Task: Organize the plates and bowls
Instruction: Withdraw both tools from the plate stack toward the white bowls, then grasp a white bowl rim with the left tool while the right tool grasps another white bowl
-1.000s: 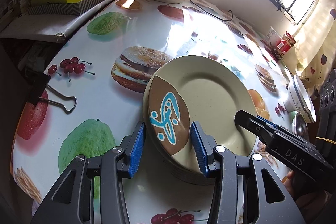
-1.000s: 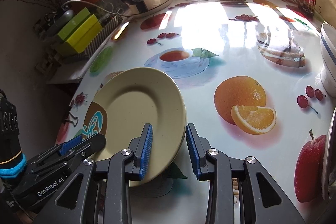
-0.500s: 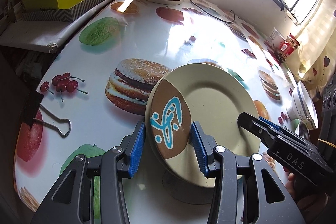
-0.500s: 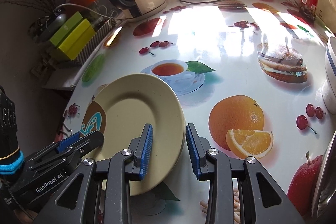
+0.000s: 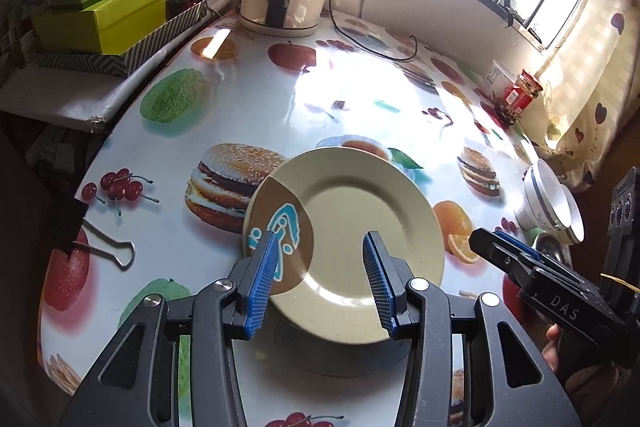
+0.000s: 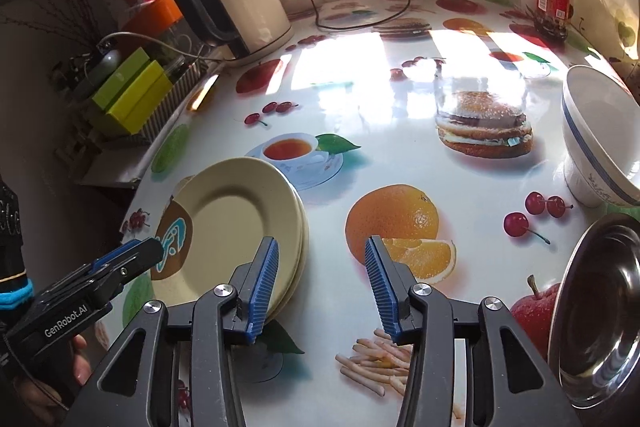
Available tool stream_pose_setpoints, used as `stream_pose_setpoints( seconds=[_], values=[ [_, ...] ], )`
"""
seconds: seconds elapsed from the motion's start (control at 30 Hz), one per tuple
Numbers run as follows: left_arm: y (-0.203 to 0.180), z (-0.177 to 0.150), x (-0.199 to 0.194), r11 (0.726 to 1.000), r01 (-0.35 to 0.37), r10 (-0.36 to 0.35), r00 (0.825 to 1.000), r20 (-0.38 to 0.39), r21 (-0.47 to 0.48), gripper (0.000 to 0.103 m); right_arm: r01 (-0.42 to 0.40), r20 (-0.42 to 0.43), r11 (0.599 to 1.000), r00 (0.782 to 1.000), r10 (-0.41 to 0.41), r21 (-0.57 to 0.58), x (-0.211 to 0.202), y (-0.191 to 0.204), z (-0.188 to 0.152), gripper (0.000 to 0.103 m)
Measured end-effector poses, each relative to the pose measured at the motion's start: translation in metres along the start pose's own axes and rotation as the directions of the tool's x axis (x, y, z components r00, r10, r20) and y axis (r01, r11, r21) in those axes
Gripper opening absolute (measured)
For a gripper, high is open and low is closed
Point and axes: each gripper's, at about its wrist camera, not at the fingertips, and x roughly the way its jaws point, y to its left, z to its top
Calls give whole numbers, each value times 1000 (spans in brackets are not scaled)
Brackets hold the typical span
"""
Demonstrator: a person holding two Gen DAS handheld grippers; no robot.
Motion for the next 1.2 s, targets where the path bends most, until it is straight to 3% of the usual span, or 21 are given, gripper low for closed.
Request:
stream_pose_setpoints(
  seconds=[0.13, 0.27, 0.6, 0.77, 0.93, 1.07, 1.2],
  values=[
    [-35, 5, -6, 997, 52, -53, 998, 19, 52, 45, 27, 57, 998, 998, -30, 52, -37, -29, 0, 48],
    [-70, 8, -1, 989, 116, -116, 993, -10, 87, 45, 82, 102, 991, 991, -92, 101, -73, -63, -1, 51],
    [-153, 24, 20, 956, 204, -194, 979, -68, 212, 45, 220, 191, 953, 946, -261, 209, -130, -140, 3, 51],
    [-189, 39, 39, 942, 211, -196, 977, -82, 261, 45, 271, 208, 938, 926, -316, 218, -131, -164, 7, 51],
    [-217, 47, 65, 933, 240, -217, 970, -113, 268, 45, 253, 203, 939, 932, -302, 233, -121, -183, 13, 48],
    [-231, 50, 85, 929, 244, -214, 968, -134, 277, 45, 246, 195, 942, 936, -292, 229, -113, -191, 19, 35],
    [-239, 53, 101, 929, 255, -220, 963, -155, 268, 45, 233, 182, 948, 945, -273, 216, -104, -194, 25, 29]
  ],
)
